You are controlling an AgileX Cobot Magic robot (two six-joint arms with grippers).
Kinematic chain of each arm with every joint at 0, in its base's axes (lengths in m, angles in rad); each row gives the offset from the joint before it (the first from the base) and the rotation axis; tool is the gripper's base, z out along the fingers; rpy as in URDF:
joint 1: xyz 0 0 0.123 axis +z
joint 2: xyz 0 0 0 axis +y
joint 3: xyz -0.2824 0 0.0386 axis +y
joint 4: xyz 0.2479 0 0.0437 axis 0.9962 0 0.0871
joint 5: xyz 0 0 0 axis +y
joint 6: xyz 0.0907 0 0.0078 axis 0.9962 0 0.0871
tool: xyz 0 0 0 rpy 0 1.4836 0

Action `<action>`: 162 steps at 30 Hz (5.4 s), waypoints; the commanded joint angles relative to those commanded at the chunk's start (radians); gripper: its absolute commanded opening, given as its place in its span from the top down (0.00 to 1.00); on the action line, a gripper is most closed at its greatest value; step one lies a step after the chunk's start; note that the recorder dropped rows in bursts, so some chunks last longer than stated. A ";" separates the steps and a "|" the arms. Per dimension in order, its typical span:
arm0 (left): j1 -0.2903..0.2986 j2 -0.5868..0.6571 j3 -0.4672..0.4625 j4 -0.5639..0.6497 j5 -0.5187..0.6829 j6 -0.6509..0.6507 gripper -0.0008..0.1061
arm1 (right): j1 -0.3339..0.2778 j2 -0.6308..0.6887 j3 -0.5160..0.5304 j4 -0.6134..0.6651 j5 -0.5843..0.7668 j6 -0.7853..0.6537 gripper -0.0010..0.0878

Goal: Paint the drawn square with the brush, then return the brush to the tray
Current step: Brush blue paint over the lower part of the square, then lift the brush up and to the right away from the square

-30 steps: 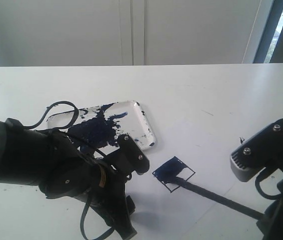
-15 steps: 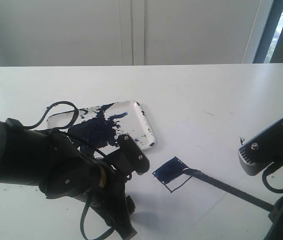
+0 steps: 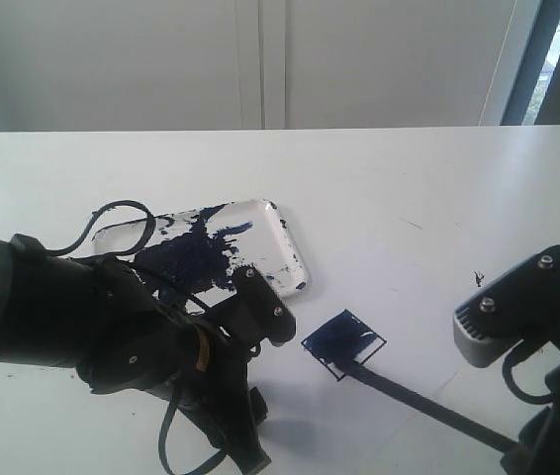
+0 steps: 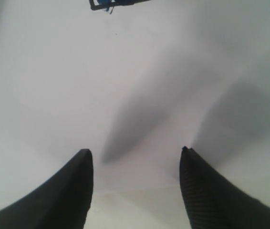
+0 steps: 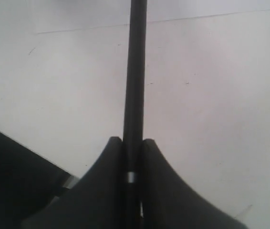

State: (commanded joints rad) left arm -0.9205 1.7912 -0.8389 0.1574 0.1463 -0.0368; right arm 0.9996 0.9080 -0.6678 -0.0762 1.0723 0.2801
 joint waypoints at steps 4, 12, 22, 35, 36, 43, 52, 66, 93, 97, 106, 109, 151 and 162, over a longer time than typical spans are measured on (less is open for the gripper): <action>0.000 0.000 0.000 0.000 0.000 0.000 0.44 | 0.000 0.000 0.000 -0.006 0.008 -0.004 0.99; 0.000 0.000 0.000 0.000 0.002 0.000 0.44 | 0.000 0.000 0.000 -0.144 0.067 0.066 0.99; 0.000 0.000 0.000 0.000 0.000 0.000 0.44 | 0.000 0.000 0.000 -0.203 0.091 0.109 0.99; 0.000 0.000 0.000 0.000 -0.006 0.000 0.44 | 0.000 0.000 0.000 -0.084 0.045 0.057 0.99; 0.000 0.000 0.000 0.000 -0.006 0.000 0.44 | 0.000 0.000 0.000 -0.071 0.039 0.051 0.99; 0.000 0.000 0.000 0.000 -0.006 0.000 0.44 | 0.000 0.000 0.000 -0.026 0.044 0.011 0.99; 0.000 0.000 0.000 0.000 -0.012 0.000 0.44 | 0.000 0.000 0.000 0.011 0.049 -0.016 0.99; 0.000 0.000 0.000 0.000 0.013 0.012 0.44 | 0.000 -0.046 0.000 -0.139 0.047 0.079 0.99; 0.000 0.000 0.000 0.000 0.005 0.014 0.44 | 0.000 -0.042 0.000 -0.162 0.083 0.068 0.99; 0.000 0.000 0.000 0.000 0.005 0.014 0.44 | 0.000 -0.042 0.000 -0.177 0.083 0.089 0.99; 0.000 0.000 0.000 0.000 0.001 0.016 0.44 | 0.000 -0.042 0.000 -0.023 0.039 -0.009 0.99; 0.000 0.000 0.000 0.000 0.001 0.016 0.44 | 0.000 -0.042 0.000 -0.106 0.044 0.017 0.99; 0.000 0.000 0.000 0.000 0.003 0.007 0.44 | 0.000 0.016 -0.118 -0.188 0.079 0.053 0.99; 0.000 0.000 0.000 0.000 0.003 0.007 0.44 | 0.000 0.110 -0.085 -0.190 0.029 0.048 0.99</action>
State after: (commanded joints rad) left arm -0.9205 1.7912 -0.8389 0.1574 0.1491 -0.0296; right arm 0.9996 1.0179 -0.7531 -0.2666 1.1013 0.3279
